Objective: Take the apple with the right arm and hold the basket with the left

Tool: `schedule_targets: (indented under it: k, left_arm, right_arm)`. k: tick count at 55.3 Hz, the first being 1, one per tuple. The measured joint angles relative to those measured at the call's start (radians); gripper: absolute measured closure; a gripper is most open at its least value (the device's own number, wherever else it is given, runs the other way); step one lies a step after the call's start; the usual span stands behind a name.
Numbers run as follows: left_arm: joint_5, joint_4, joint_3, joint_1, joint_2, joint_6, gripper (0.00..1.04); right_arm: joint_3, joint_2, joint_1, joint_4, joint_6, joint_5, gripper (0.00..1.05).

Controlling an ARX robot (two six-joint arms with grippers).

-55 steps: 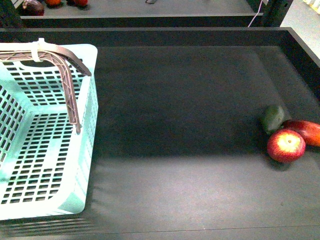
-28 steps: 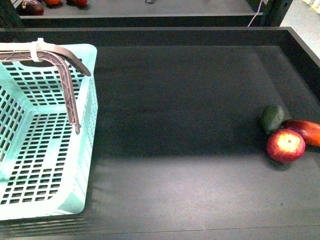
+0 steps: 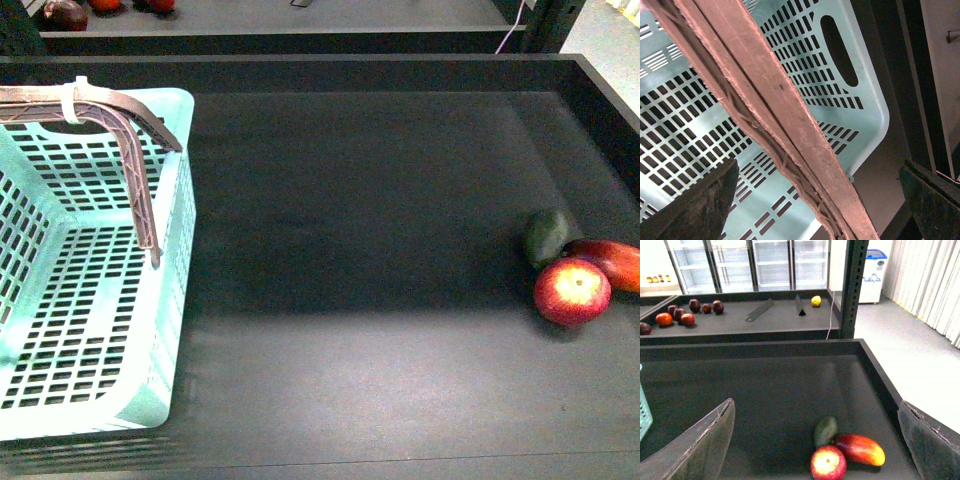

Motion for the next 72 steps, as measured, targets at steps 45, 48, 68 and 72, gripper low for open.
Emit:
schedule_targets:
  k: [45, 48, 68, 72]
  left_arm:
    - [-0.072, -0.056, 0.120, -0.007, 0.172, -0.059, 0.67]
    - [-0.062, -0.055, 0.121, -0.007, 0.172, -0.105, 0.77]
    - [-0.011, -0.048, 0.109, -0.039, 0.094, 0.028, 0.88]
    - [0.007, -0.074, 0.098, -0.055, 0.032, 0.080, 0.88]
  right_arm:
    - [0.000, 0.000, 0.000, 0.000, 0.000, 0.000, 0.09]
    - [0.000, 0.000, 0.000, 0.000, 0.000, 0.000, 0.09]
    - [0.000, 0.000, 0.000, 0.000, 0.000, 0.000, 0.09]
    - [0.000, 0.000, 0.000, 0.000, 0.000, 0.000, 0.09]
